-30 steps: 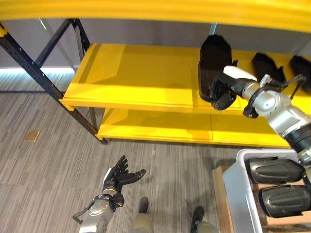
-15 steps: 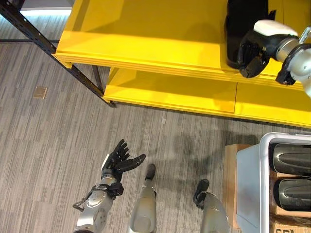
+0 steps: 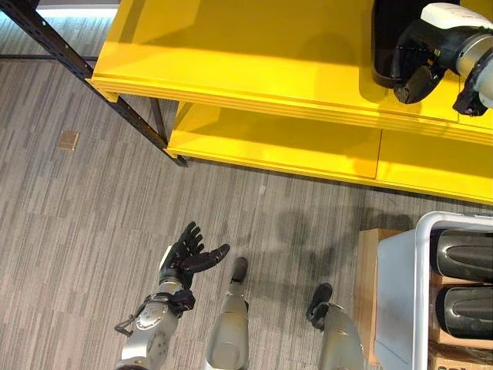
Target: Move parts from the plastic box to the shelf.
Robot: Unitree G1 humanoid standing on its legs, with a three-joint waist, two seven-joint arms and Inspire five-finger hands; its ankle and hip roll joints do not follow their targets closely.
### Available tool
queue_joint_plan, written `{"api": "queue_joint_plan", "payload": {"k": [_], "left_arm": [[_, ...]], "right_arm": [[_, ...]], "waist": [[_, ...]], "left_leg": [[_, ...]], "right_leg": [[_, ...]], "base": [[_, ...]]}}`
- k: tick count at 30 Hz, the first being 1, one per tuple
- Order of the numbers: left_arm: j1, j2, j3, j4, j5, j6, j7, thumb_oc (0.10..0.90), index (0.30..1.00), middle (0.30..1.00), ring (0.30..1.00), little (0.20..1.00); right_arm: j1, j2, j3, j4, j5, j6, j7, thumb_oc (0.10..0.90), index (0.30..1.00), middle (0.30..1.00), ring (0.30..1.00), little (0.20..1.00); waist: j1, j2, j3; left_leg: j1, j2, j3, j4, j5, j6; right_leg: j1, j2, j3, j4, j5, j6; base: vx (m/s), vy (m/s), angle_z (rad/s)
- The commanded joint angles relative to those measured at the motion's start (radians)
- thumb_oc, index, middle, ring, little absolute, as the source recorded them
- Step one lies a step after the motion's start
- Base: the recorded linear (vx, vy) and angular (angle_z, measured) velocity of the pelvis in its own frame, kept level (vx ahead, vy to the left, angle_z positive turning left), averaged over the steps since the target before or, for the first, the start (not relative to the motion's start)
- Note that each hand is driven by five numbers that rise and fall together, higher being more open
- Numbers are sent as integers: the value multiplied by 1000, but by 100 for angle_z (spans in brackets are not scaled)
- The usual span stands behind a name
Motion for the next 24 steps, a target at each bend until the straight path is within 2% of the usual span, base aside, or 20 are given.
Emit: {"api": "queue_joint_plan", "payload": {"k": [1,9,11,12,13,14,24], "left_arm": [[10,95,11,-118,-38,-97,-17,900,1000,1000,1000,1000],[8,100,10,-117,-44,-100,-19,900,1000,1000,1000,1000],[10,99,9,-118,-47,-101,-21,900,1000,1000,1000,1000],[9,100,8,-118,-47,-103,-21,900,1000,1000,1000,1000],[8,100,8,-118,-47,-103,-21,900,1000,1000,1000,1000],[8,98,10,-116,-47,-104,-20,900,1000,1000,1000,1000],[1,97,8,-113,-48,-107,-13,900,1000,1000,1000,1000]], "right_arm": [[-270,-54,45,47,19,-28,-113,400,300,300,300,300],[-300,-34,61,107,22,-30,-123,400,300,300,300,300],[-298,-28,59,121,14,-30,-128,522,470,470,470,470],[-298,-24,63,127,3,-30,-130,624,613,613,613,613],[-298,-24,63,127,3,-30,-129,820,887,887,887,887],[-297,-21,65,127,-2,-30,-129,900,1000,1000,1000,1000],[-273,0,36,146,-4,-27,-141,900,1000,1000,1000,1000]], "waist": [[27,-34,-94],[39,-32,-94],[39,-33,-92],[40,-33,-90],[40,-33,-90],[41,-33,-88],[41,-28,-83]], "left_leg": [[56,97,-24,-15,-37,-1],[52,100,-35,-29,-32,-2],[52,101,-38,-33,-30,-1],[50,100,-40,-32,-30,-1],[50,100,-40,-32,-30,-1],[49,99,-41,-31,-30,-2],[53,96,-43,-40,-28,0]], "right_leg": [[8,-1,72,-89,102,44],[-16,1,72,-72,96,44],[-20,2,71,-70,96,45],[-21,1,72,-69,96,45],[-21,1,72,-69,96,45],[-23,0,73,-67,96,45],[-26,-1,72,-67,99,45]], "base": [[5,-25,5],[-3,-5,4],[0,0,0],[0,0,0],[0,0,0],[0,0,0],[0,0,0]]}}
